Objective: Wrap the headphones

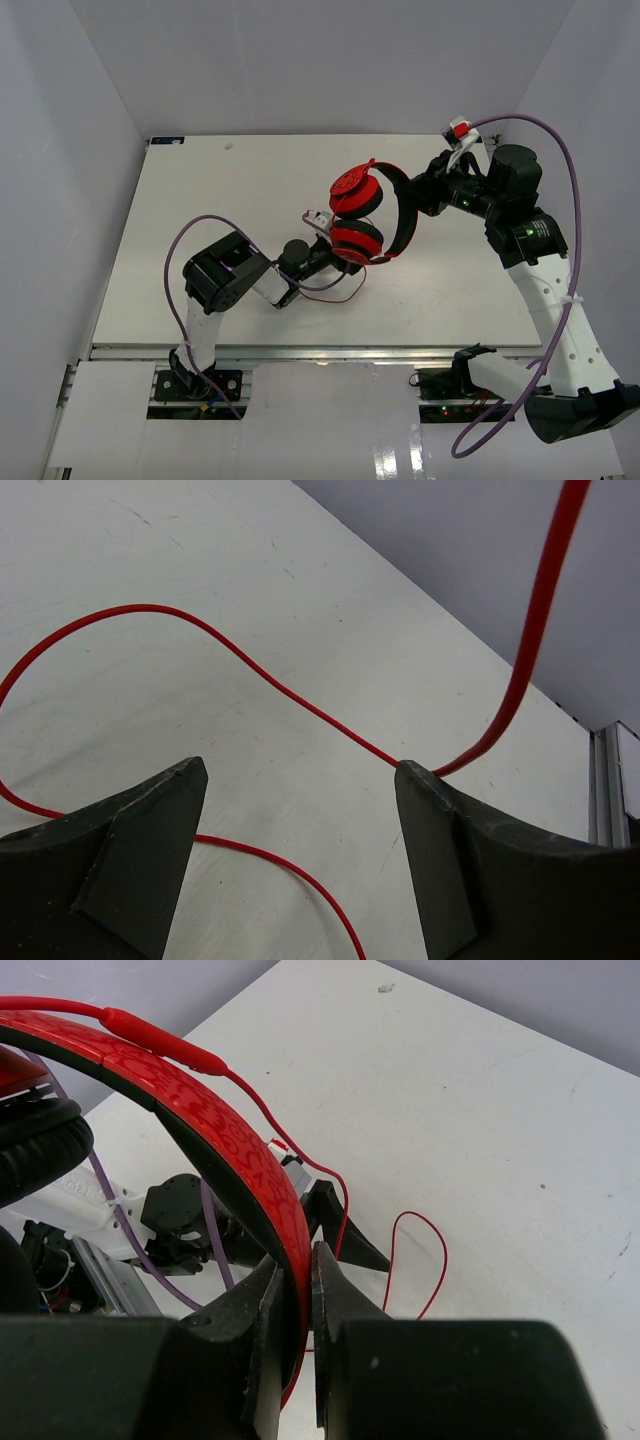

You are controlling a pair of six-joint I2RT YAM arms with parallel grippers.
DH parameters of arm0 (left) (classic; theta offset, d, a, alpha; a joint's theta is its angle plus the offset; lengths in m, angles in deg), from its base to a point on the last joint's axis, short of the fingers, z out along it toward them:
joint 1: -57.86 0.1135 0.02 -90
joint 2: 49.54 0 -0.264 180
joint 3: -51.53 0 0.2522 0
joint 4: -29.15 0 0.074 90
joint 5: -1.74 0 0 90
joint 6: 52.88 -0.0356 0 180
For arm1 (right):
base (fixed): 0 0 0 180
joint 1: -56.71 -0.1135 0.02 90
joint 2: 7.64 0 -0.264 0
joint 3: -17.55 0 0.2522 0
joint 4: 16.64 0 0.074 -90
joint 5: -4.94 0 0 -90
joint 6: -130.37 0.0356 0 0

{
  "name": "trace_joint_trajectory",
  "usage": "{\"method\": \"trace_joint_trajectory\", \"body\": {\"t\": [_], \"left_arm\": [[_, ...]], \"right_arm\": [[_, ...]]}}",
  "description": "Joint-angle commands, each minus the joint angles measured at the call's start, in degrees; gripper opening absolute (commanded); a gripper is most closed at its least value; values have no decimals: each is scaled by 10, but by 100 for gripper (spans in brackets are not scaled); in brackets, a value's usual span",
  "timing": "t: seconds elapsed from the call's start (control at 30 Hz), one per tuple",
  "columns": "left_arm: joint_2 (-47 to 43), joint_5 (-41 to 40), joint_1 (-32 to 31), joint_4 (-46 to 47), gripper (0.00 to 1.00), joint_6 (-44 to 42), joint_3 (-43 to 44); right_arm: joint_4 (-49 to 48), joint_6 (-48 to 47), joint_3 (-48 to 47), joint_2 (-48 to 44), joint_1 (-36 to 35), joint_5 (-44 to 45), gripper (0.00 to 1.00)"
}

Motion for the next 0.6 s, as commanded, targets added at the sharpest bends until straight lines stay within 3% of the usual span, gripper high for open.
{"method": "trace_joint_trajectory", "body": {"t": [0.0, 0.13, 0.2, 0.27, 0.4, 0.57], "left_arm": [[-20, 22, -2, 253, 88, -10, -27], [-73, -65, -3, 206, 92, -32, -99], [-122, -170, -4, 99, 92, -34, -128], [-167, -212, -4, 61, 92, -45, -148], [-200, -127, -4, 98, 93, -75, -168], [-168, 65, -11, 99, 91, -83, -116]], "right_arm": [[-27, 22, -21, -6, 5, -10, 8], [-26, 21, -18, -6, 5, -6, 8], [-25, 22, -19, -6, 6, -5, 8], [-23, 22, -18, -5, 6, -5, 8], [-25, 21, -16, -4, 7, -6, 8], [-26, 23, -16, -3, 7, -7, 8]]}}
